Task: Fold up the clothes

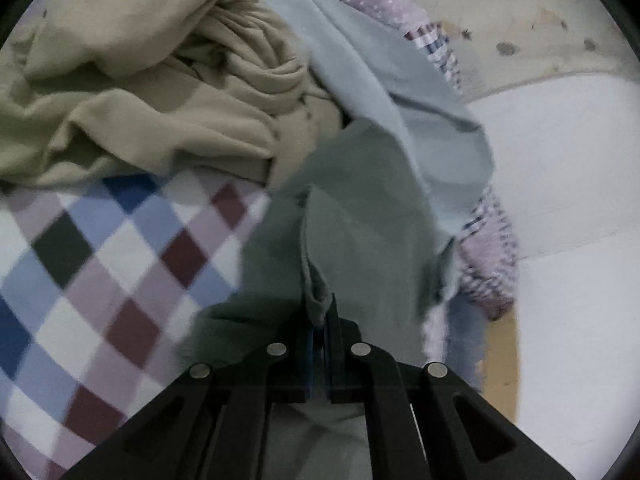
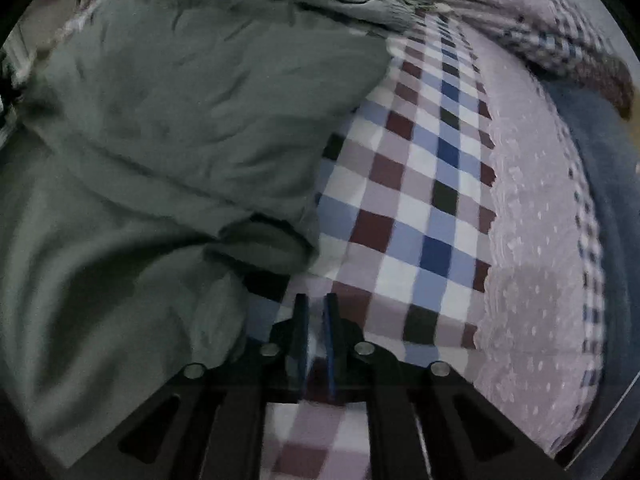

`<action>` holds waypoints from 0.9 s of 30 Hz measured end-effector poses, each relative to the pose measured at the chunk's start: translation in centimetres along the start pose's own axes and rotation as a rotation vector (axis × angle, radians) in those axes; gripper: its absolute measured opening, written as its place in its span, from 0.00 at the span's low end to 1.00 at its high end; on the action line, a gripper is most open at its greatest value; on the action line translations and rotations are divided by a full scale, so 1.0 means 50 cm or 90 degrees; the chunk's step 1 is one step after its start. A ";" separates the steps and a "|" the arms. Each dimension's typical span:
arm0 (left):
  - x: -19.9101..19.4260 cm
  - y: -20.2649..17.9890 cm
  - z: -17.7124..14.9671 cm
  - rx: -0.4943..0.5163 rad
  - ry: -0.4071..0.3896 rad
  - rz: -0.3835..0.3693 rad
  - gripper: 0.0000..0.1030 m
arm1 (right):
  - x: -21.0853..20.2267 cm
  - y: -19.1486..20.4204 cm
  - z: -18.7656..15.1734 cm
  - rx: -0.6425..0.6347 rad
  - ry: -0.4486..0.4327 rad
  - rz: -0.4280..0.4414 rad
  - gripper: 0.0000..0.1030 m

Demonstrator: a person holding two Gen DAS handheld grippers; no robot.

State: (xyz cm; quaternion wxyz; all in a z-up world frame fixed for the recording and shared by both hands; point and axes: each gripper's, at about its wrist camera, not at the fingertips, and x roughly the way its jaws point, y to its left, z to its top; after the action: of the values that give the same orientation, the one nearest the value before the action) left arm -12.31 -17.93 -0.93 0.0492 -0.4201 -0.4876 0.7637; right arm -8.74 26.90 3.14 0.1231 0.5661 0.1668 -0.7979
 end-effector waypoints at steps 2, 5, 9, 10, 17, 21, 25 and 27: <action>0.002 -0.002 -0.002 0.020 0.006 0.025 0.02 | -0.038 -0.038 0.016 0.059 -0.050 0.043 0.43; 0.007 -0.005 -0.008 0.048 0.009 0.061 0.02 | -0.066 -0.098 0.069 0.189 -0.134 0.076 0.54; 0.015 -0.001 -0.010 0.058 0.007 0.077 0.02 | -0.036 -0.147 0.160 0.302 -0.186 0.134 0.54; 0.014 -0.001 -0.009 0.062 0.005 0.077 0.02 | -0.021 -0.156 0.178 0.327 -0.188 0.153 0.54; 0.025 -0.021 -0.012 0.109 -0.002 0.101 0.02 | 0.096 -0.188 0.278 0.424 -0.146 0.202 0.54; -0.003 -0.024 -0.013 0.123 -0.049 0.099 0.02 | 0.088 -0.147 0.309 0.361 -0.154 0.139 0.54; 0.013 -0.020 -0.016 0.158 -0.025 0.135 0.04 | 0.025 -0.061 0.317 0.271 -0.200 0.075 0.54; 0.030 0.005 -0.015 0.129 0.011 0.131 0.03 | 0.006 -0.021 0.313 0.240 -0.202 0.078 0.54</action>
State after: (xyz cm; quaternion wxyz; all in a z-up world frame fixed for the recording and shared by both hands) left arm -12.65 -16.80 -2.12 0.0170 -0.4672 -0.3623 0.8064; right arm -22.73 21.50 7.73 0.0882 0.4561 -0.0410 -0.8846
